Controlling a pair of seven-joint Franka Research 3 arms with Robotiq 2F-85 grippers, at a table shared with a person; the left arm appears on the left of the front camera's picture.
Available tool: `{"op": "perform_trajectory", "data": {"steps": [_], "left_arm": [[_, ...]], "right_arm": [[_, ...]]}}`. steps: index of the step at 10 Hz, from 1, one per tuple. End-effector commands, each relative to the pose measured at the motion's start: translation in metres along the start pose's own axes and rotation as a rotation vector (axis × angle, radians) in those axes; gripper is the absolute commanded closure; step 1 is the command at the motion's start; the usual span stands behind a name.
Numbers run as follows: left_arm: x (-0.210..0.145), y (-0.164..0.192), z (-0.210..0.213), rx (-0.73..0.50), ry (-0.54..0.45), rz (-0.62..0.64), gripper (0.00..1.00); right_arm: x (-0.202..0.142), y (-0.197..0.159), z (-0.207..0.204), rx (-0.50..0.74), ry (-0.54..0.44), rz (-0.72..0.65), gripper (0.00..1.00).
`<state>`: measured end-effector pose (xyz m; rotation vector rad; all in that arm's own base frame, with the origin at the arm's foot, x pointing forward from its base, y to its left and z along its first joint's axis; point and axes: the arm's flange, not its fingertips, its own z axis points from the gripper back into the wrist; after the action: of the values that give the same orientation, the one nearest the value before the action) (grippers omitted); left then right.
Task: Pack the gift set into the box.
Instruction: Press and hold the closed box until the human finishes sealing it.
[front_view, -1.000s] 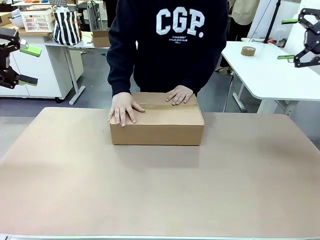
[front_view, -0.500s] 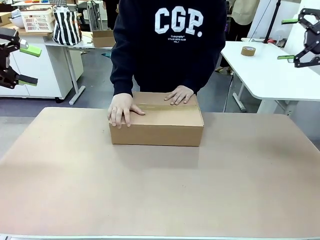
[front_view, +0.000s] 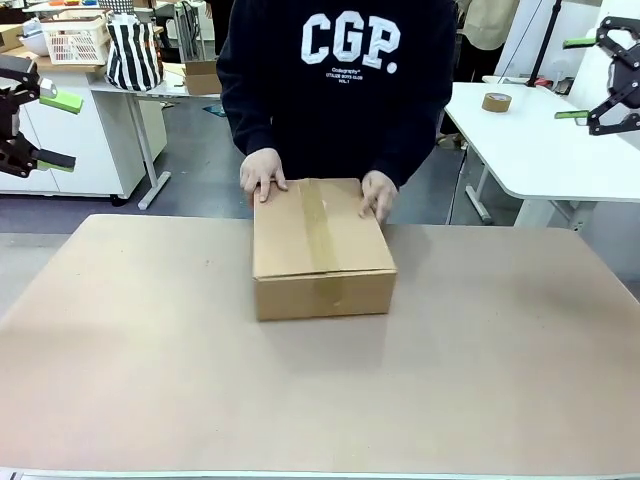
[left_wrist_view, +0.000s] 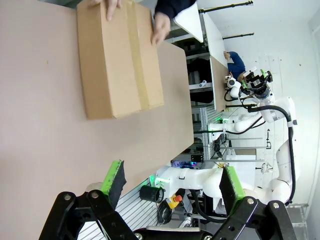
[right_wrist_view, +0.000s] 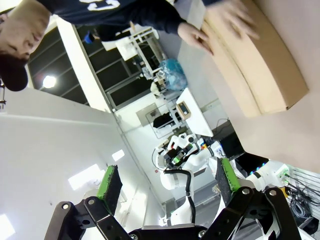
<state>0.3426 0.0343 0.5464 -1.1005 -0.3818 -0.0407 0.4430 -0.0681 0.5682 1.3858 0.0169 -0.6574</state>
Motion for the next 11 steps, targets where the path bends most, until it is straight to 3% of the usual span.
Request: {"op": "perform_trajectory", "data": {"steps": [1, 11], "left_arm": [[0.0004, -0.0022, 0.0008, -0.013, 0.0, -0.007, 0.0], [0.0004, -0.0022, 0.0008, -0.013, 0.0, -0.007, 0.0]], "right_arm": [[0.0003, 0.0033, 0.0023, -0.011, 0.009, 0.007, 0.0], [0.0003, 0.0033, 0.0023, -0.011, 0.009, 0.007, 0.0]]}}
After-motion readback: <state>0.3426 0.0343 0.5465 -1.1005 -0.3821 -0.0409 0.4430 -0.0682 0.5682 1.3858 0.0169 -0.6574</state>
